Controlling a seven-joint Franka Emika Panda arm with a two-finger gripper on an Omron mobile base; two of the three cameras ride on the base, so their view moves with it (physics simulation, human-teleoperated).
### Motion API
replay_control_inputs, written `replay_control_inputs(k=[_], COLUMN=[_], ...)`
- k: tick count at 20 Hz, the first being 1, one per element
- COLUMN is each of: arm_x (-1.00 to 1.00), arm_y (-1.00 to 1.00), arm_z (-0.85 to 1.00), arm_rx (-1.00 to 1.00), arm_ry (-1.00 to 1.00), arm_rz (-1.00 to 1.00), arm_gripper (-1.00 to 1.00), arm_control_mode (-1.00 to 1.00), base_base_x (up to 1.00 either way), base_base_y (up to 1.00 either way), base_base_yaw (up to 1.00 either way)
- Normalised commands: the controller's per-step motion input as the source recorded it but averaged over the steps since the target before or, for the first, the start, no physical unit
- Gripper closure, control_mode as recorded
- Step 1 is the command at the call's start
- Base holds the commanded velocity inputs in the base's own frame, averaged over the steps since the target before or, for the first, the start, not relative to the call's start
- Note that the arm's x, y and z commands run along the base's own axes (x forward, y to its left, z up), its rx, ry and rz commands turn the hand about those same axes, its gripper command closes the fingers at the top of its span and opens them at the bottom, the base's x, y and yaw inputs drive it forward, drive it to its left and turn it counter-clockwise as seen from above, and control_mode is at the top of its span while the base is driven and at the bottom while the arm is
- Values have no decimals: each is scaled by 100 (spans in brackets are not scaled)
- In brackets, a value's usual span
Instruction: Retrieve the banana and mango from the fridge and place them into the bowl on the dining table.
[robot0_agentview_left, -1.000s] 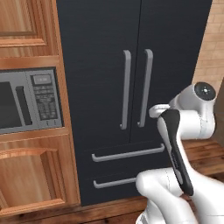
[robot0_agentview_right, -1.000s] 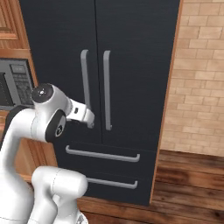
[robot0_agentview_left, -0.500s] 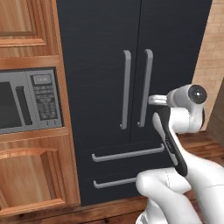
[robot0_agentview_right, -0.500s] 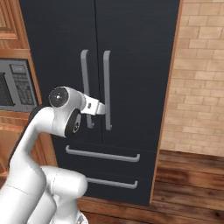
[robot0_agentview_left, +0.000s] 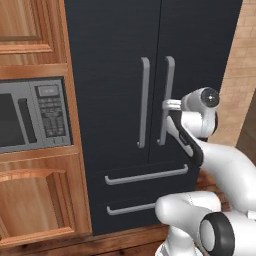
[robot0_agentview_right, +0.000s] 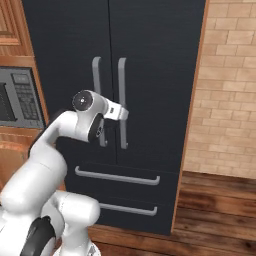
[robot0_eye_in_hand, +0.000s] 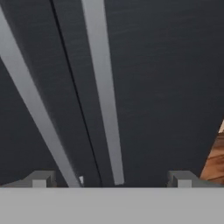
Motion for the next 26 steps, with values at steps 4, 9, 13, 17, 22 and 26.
replay_control_inputs(k=[4,9,13,17,22,26], arm_x=[78,86,86,89,91,97], arm_y=[-9,-18,-18,-14,0,0], arm_z=[0,0,-3,-6,-20,-27], arm_rx=[1,2,2,1,0,0], arm_ry=[-2,0,0,0,0,0], arm_rz=[1,4,6,5,4,3], arm_gripper=[-100,-100,-100,-100,-100,-100], arm_control_mode=[-100,-100,-100,-100,-100,-100], base_base_x=[0,0,0,0,0,0], base_base_y=[0,0,0,0,0,0], base_base_yaw=[0,0,0,0,0,0])
